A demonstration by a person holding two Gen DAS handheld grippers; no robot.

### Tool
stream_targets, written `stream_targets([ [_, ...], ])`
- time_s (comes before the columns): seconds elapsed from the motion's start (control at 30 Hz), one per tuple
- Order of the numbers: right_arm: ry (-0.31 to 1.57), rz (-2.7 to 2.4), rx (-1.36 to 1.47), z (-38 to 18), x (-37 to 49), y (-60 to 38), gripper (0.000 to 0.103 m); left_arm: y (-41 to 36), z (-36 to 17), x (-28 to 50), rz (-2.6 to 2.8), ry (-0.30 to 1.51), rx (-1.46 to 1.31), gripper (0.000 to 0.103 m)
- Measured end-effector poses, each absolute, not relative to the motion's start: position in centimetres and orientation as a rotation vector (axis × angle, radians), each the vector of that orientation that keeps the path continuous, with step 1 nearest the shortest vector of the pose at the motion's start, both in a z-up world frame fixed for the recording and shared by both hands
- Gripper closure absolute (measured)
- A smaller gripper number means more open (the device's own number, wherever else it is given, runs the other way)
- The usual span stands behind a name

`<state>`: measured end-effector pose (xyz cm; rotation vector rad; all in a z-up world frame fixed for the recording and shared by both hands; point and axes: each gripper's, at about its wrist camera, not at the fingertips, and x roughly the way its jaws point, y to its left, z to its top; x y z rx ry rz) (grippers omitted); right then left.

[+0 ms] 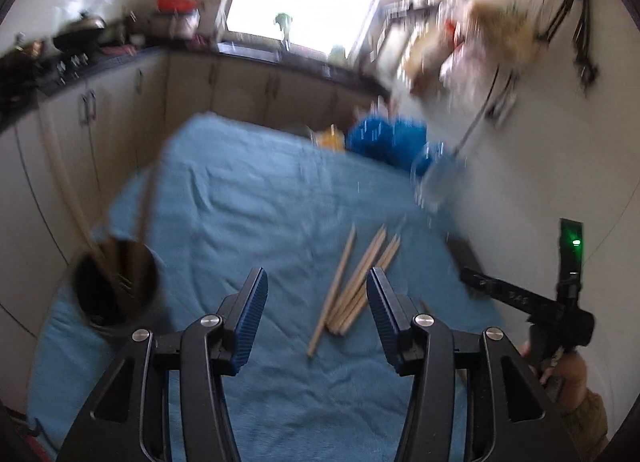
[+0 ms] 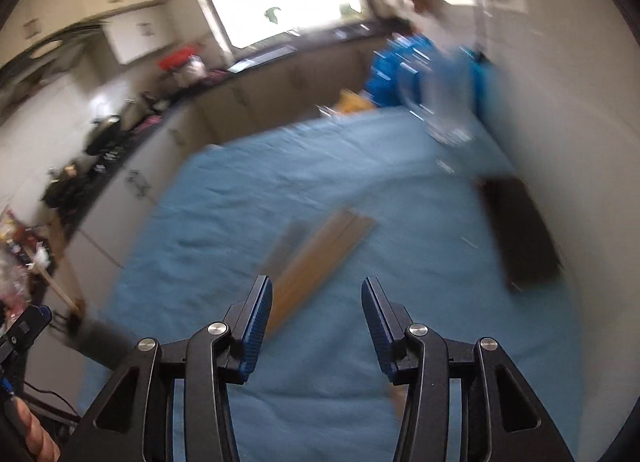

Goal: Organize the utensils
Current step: 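Open the left gripper and return it over the remaining chopsticks, then grasp a wooden chopstick with the left gripper and lift it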

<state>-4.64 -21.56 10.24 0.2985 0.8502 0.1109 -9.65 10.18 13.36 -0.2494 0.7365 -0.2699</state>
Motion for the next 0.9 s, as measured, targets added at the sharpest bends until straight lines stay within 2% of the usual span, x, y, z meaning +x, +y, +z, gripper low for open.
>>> stream_targets([
  [0.23,1.008,0.083,0.247,4.5,-5.3,-25.6,0.053,5.0,8.6,-3.8,-0.249,0.887,-0.177,0.053],
  [0.6,1.055,0.197,0.179,2.0,-5.0,-24.8,0.053,0.0,2.7,5.6,-0.196,1.07,-0.124,0.053],
  [0.63,1.05,0.201,0.156,2.0,-5.1,-24.5,0.062,-0.3,2.3,6.2,-0.19,1.075,-0.107,0.053],
  [0.67,1.052,0.21,0.139,2.1,-5.1,-24.2,0.082,-0.7,2.4,6.6,-0.184,1.053,-0.075,0.053],
  [0.7,1.058,0.225,0.128,2.0,-5.2,-24.0,0.093,-1.1,2.3,6.9,-0.187,1.057,-0.055,0.055],
  [0.77,1.068,0.237,0.128,1.9,-4.9,-24.1,0.095,-1.6,2.4,7.5,-0.2,1.061,-0.014,0.078],
  [0.8,1.069,0.231,0.129,1.9,-5.0,-24.3,0.095,-1.7,2.3,7.8,-0.223,1.086,-0.02,0.095],
  [0.9,1.07,0.226,0.169,1.9,-4.9,-25.3,0.095,-1.7,2.3,7.9,-0.213,1.085,-0.013,0.096],
])
